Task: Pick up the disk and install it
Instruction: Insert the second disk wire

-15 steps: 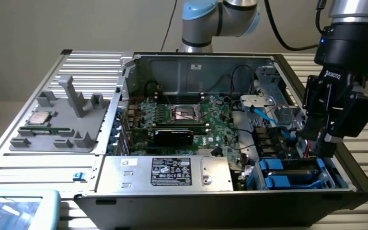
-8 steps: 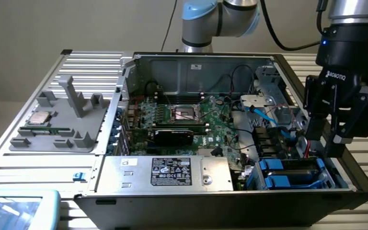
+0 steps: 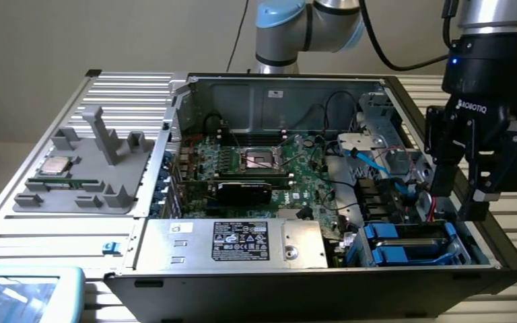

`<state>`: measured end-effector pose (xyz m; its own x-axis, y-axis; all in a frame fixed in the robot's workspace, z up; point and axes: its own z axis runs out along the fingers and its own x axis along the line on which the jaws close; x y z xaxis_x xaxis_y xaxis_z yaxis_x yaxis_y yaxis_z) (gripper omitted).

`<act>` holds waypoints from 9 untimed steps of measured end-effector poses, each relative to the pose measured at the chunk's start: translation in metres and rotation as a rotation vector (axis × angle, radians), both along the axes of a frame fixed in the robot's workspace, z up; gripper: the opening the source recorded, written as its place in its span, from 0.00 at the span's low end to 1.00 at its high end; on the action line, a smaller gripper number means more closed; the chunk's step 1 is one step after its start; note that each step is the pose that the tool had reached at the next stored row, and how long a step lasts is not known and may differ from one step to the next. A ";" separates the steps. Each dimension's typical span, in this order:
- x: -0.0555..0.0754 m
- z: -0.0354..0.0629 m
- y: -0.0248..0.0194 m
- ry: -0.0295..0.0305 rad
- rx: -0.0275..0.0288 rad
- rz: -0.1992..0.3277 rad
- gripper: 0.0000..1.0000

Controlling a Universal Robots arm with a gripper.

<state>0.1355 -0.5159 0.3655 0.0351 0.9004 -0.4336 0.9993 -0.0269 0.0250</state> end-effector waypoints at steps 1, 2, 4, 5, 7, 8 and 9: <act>0.000 0.0000 0.0000 0.0000 0.0000 0.000 0.59; 0.000 0.0000 0.0000 0.0000 0.0000 0.000 0.59; 0.000 0.0000 0.0000 0.0000 -0.0001 0.000 0.59; -0.001 0.0000 0.0005 -0.0001 -0.0009 0.000 0.59; -0.005 0.0000 0.0015 -0.0010 -0.0024 0.001 0.59; -0.008 0.0000 0.0021 -0.0022 -0.0025 0.001 0.59; -0.010 0.0000 0.0028 -0.0032 -0.0028 0.000 0.59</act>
